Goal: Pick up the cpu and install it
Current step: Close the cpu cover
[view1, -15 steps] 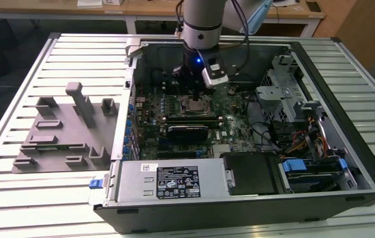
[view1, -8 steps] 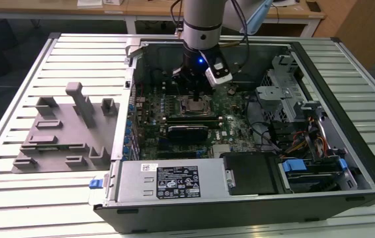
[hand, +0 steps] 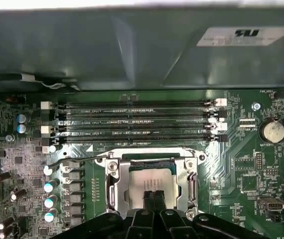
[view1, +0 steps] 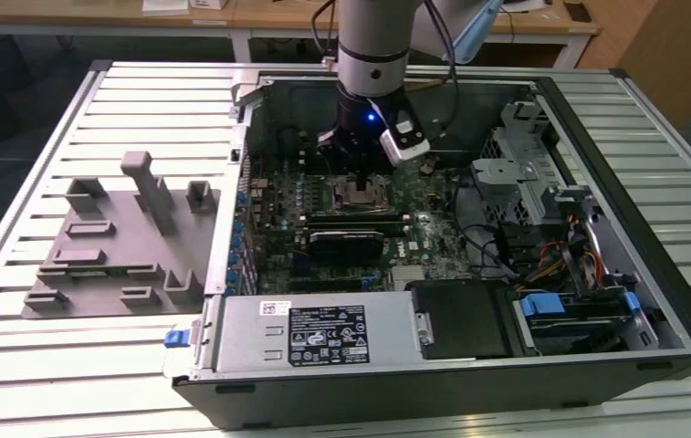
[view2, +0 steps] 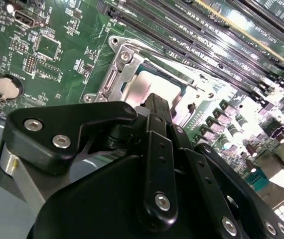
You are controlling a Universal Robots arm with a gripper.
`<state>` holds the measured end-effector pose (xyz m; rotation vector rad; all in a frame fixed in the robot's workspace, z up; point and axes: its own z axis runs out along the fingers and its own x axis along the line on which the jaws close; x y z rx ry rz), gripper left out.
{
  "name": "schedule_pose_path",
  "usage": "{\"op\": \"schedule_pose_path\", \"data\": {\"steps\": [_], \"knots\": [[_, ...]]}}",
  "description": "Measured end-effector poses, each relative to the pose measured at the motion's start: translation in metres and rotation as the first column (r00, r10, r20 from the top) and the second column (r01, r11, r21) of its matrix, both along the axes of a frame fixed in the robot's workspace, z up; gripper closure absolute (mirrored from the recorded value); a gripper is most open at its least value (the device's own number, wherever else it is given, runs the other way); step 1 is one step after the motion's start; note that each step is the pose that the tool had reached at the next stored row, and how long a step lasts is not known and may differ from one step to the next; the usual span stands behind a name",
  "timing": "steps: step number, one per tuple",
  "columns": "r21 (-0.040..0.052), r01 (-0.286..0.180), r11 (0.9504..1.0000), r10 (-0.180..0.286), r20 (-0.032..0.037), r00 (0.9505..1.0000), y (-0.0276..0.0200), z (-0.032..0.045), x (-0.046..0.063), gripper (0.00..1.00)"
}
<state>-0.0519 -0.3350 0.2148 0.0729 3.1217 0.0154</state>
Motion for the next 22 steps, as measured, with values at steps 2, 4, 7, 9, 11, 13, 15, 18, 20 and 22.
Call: {"op": "schedule_pose_path", "data": {"steps": [2,4,7,9,11,13,15,18,20,22], "knots": [[0.0000,0.000,1.0000,0.000,0.0000,1.0000,-0.0002,-0.0005,-0.001,0.89],[-0.0001,0.002,1.0000,-0.002,0.0000,1.0000,-0.0002,-0.0009,-0.002,0.89],[-0.0002,0.011,0.9999,-0.011,-0.0001,0.9999,-0.0002,-0.0015,-0.007,0.89],[0.0000,0.013,0.9999,-0.013,0.0000,0.9999,-0.0002,-0.0017,-0.011,0.89],[0.0000,0.014,0.9999,-0.014,0.0000,0.9999,-0.0002,-0.0019,-0.015,0.89],[0.0001,0.014,0.9999,-0.014,0.0001,0.9999,-0.0002,-0.0020,-0.016,0.89],[0.0000,0.014,0.9999,-0.014,0.0000,0.9999,-0.0002,-0.0019,-0.016,0.89],[0.0001,0.014,0.9999,-0.014,0.0012,0.9999,-0.0002,-0.0026,-0.018,0.89],[0.0000,0.014,0.9999,-0.014,0.0045,0.9999,-0.0002,-0.0043,-0.020,0.89],[0.0000,0.014,0.9999,-0.014,0.0082,0.9999,-0.0002,-0.0060,-0.022,0.89]]}}
